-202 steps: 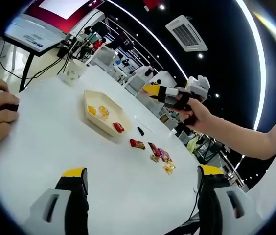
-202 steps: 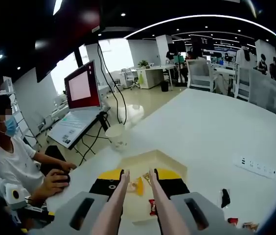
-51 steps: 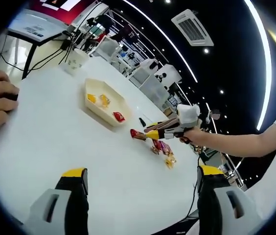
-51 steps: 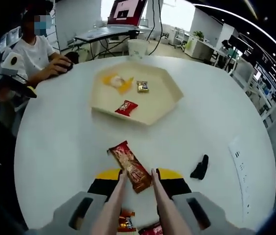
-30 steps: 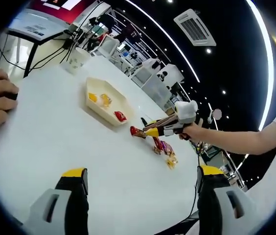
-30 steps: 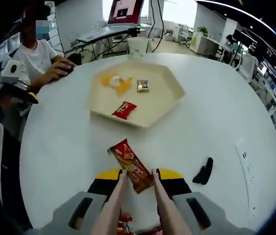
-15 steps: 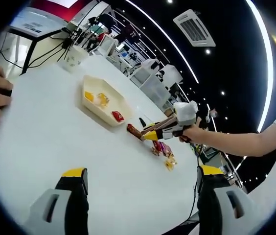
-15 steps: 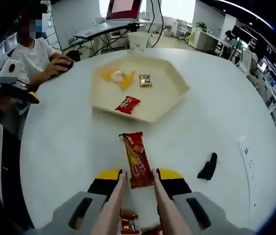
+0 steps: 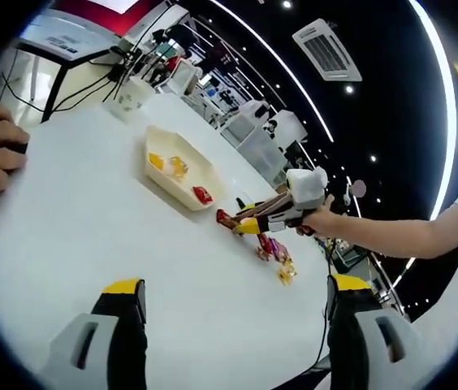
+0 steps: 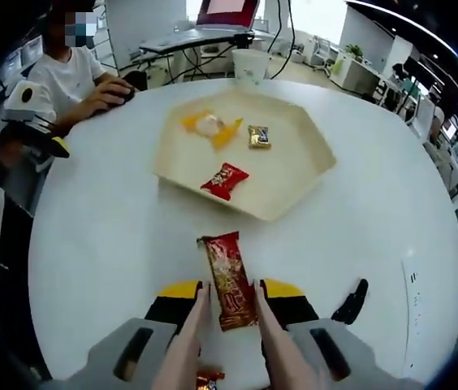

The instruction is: Place the target food into the container with the food tongs after gripping and lifting it, then release it inside without dropping or visibly crushing the food.

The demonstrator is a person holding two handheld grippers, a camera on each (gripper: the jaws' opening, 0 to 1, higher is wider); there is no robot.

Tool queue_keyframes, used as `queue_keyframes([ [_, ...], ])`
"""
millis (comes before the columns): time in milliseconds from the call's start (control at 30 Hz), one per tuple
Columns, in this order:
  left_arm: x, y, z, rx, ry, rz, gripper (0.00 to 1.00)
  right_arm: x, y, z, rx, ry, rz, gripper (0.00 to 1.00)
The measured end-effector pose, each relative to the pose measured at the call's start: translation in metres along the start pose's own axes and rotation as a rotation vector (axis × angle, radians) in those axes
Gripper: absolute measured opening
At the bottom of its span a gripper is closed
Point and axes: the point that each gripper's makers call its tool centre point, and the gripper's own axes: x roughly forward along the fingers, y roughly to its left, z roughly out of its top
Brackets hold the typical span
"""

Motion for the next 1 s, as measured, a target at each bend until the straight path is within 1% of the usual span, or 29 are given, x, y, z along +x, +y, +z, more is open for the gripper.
queue_keyframes([
  [100,-0.0001,0.0009,0.0002,-0.002,-0.003,0.002,0.93,-0.0008,0.0007,-0.0003,-0.007,-0.005,0.01,0.28],
  [267,0.0024,-0.0007,-0.0018,-0.008,-0.001,-0.005,0.93,0.0022,0.001,0.0007,0.033,-0.024,0.009,0.29],
  [367,0.0027,-0.0023,-0.0021,-0.008,0.001,-0.01,0.93,0.0021,0.0009,0.0015,0.05,-0.012,0.007,0.29],
  [467,0.0012,-0.0022,-0.0017,-0.008,-0.002,-0.01,0.93,0.0022,0.0005,0.0008,0.047,-0.005,0.007,0.29],
  [533,-0.0008,-0.0006,-0.0024,-0.009,-0.002,-0.005,0.93,0.0022,-0.0002,0.0009,0.064,-0.009,0.008,0.29],
  [833,-0.0044,0.0015,-0.0047,-0.008,0.001,0.0,0.93,0.0035,0.0016,0.0025,0.072,-0.014,-0.002,0.3],
  [933,-0.0049,0.0007,-0.0041,-0.01,-0.003,-0.001,0.93,0.005,0.0002,0.0035,0.087,-0.018,-0.003,0.3],
  [1000,-0.0052,0.0005,-0.0043,-0.011,-0.003,-0.001,0.92,0.0056,-0.0004,0.0036,0.118,-0.015,-0.011,0.31],
])
